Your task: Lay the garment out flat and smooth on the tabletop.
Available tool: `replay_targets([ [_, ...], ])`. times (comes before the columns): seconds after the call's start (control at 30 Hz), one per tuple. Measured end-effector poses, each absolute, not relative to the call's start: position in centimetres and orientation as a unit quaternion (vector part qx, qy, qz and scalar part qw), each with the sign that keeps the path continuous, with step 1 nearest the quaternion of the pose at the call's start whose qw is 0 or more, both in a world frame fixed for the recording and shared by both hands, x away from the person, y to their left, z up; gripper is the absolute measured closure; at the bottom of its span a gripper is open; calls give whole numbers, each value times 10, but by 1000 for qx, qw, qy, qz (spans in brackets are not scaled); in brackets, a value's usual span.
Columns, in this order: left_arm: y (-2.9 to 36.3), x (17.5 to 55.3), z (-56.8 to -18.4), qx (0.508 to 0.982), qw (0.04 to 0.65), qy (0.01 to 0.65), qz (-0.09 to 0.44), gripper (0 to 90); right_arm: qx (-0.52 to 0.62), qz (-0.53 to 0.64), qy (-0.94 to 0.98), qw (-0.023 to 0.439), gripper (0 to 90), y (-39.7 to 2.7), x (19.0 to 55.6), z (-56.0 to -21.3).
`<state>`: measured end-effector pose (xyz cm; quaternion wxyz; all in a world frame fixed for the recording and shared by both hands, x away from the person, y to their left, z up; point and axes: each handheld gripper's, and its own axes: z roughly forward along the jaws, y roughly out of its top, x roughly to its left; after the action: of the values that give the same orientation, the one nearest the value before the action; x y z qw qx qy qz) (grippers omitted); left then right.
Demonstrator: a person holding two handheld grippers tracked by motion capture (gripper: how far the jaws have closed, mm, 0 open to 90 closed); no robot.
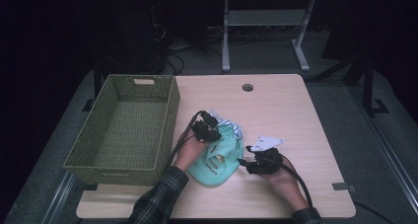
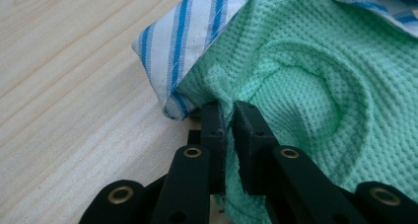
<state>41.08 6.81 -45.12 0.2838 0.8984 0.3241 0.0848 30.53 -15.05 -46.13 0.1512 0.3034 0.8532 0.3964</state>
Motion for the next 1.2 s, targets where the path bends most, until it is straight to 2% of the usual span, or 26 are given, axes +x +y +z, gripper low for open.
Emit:
replay_targets([
  [0.1,68,411,-451,899,284,322,86,822,298,388,859,151,448,-143,308,-463],
  [0.2,68,411,-451,899,284,323,86,823,294,367,870,150,550,-133,312,-467],
  [0.23,68,411,-451,899,284,323,86,823,294,367,870,150,550,-133,312,-467],
  [0.27,68,411,-451,899,283,324,85,827,290,355,876,151,631,-130,312,-470],
  [0.3,68,411,-451,899,283,324,85,831,290,355,876,151,631,-130,312,-470],
  [0.33,69,410,-450,898,283,325,86,834,292,360,875,140,707,-131,313,-471],
  [0.37,69,410,-450,898,283,325,86,838,292,360,875,140,707,-131,313,-471],
  [0.47,69,410,-449,897,288,325,87,845,288,350,878,153,847,-133,313,-470],
  [0.73,69,410,-448,894,295,324,90,847,298,319,879,189,874,-146,311,-468],
  [1.2,65,409,-451,898,291,316,89,851,330,297,871,208,882,-195,309,-462],
])
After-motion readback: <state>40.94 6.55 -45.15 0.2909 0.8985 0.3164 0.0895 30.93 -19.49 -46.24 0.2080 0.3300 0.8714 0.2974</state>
